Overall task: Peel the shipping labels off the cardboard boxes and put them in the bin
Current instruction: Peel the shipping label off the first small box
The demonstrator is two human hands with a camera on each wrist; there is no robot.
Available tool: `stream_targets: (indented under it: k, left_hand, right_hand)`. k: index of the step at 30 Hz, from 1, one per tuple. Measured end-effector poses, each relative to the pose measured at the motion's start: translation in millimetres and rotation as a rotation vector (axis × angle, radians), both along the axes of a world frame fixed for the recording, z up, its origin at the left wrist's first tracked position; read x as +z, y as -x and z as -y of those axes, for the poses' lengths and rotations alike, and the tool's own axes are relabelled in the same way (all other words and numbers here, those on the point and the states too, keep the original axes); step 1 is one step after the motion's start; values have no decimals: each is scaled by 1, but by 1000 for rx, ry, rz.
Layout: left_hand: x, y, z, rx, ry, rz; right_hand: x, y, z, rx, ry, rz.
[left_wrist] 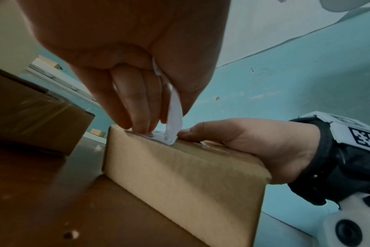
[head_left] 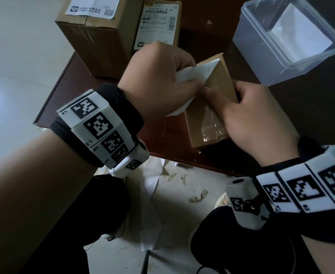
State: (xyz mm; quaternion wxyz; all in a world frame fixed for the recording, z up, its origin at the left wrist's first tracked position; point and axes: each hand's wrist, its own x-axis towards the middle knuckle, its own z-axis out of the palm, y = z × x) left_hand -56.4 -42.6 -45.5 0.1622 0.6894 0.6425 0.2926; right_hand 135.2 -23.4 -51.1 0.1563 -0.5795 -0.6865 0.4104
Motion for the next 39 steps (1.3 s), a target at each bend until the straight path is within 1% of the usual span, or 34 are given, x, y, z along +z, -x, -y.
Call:
stream_targets:
  k: [12, 28, 39]
  left_hand:
    - [0, 1, 0, -3, 2, -1]
    - [0, 3, -1, -8, 24, 48]
    - [-1, 4, -3, -16, -1, 67]
  right_hand:
    - [0, 1, 2, -20, -28, 23]
    - [-1, 2, 0, -20, -18, 49]
    - [-2, 2, -2, -20, -43, 42]
